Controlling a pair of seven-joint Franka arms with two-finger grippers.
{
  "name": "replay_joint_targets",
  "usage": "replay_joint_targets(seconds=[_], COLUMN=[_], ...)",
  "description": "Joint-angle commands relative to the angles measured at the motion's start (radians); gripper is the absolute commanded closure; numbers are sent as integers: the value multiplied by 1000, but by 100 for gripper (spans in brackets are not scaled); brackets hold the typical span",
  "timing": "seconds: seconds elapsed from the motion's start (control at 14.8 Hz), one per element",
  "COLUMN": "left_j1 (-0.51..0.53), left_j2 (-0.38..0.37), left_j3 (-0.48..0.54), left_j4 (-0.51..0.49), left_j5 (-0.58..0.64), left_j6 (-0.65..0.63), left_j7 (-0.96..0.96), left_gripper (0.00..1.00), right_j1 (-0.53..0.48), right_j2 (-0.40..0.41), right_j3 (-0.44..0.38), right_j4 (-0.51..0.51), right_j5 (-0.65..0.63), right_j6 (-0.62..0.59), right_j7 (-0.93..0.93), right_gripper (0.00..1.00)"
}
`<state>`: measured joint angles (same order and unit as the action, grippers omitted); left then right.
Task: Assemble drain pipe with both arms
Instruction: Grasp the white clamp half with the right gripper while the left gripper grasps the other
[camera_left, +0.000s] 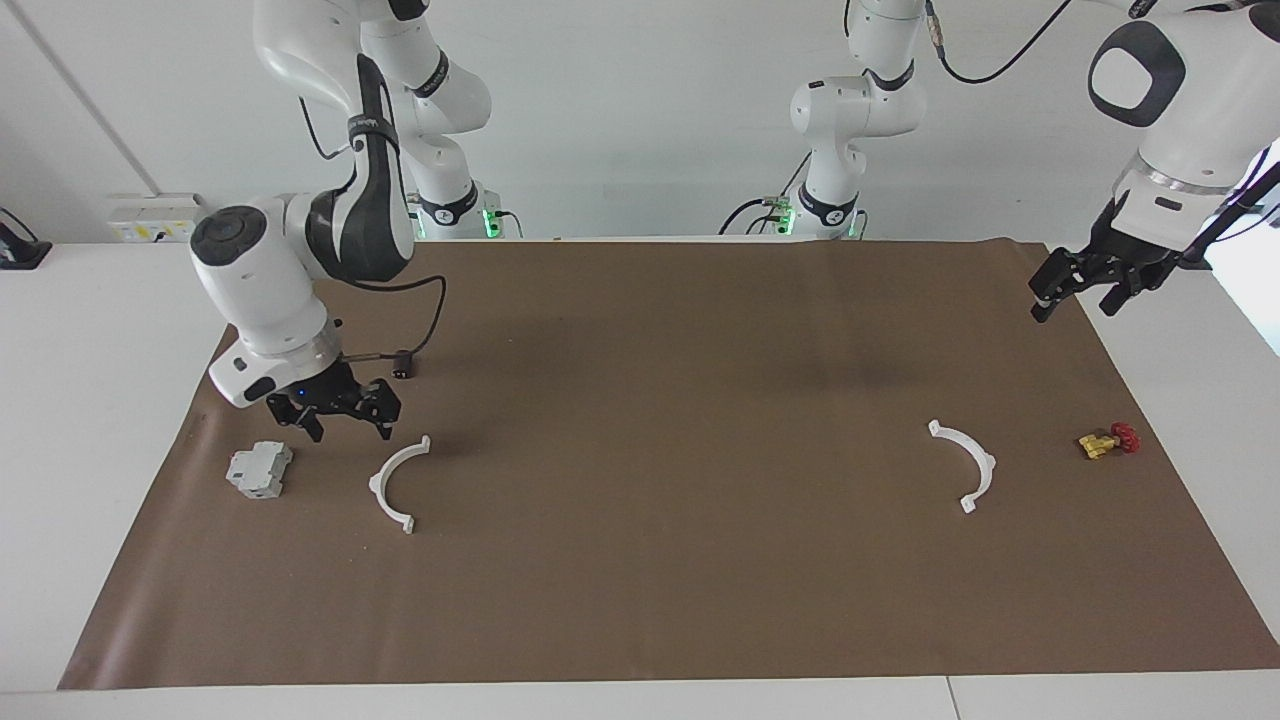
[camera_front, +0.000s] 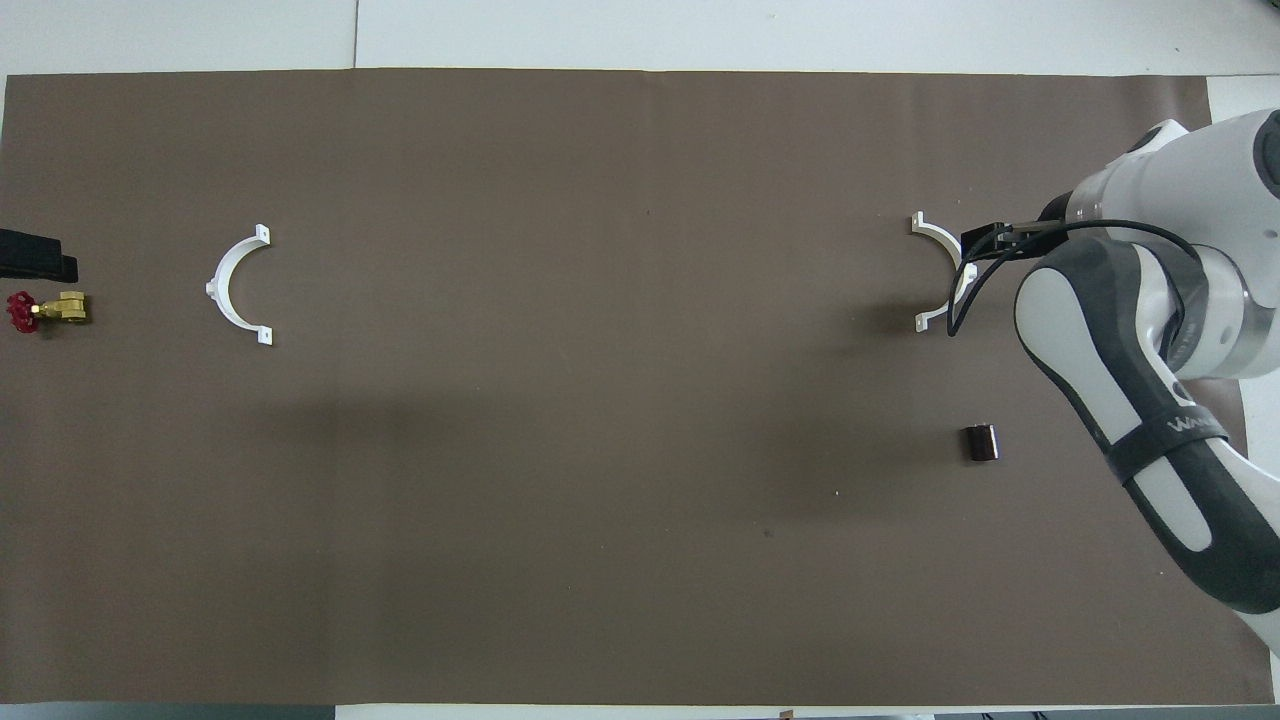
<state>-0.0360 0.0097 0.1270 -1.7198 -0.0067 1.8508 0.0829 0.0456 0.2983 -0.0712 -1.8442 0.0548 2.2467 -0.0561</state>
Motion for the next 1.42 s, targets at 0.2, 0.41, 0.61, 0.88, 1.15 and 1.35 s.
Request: replay_joint_targets(seconds=[0.2, 0.41, 0.61, 0.88, 1.15, 1.35], left_j1=[-7, -7, -8, -8, -8, -7], left_j2=[93, 160, 249, 331, 366, 365], left_j3=[3, 3, 3, 3, 3, 3], left_j4=[-158, -201, -202, -201, -202, -224], left_j5=[-10, -10, -10, -10, -10, -10], left_j6=[270, 398, 511, 596, 616, 631], left_j7=[20, 24, 26, 26, 26, 26], left_gripper=[0, 0, 0, 0, 0, 10], right_j1=[-9, -18, -16, -13, -15, -16], right_j2=[120, 133, 133, 130, 127, 124], right_j3=[5, 5, 5, 7, 7, 7], right_j4=[14, 11, 7, -13, -27, -55], right_j5=[28, 28, 30, 31, 31, 31], right_j6=[113, 113, 111, 114, 117, 158], right_j7=[-90, -100, -117, -117, -129, -133], right_gripper=[6, 18, 33, 33, 39, 41])
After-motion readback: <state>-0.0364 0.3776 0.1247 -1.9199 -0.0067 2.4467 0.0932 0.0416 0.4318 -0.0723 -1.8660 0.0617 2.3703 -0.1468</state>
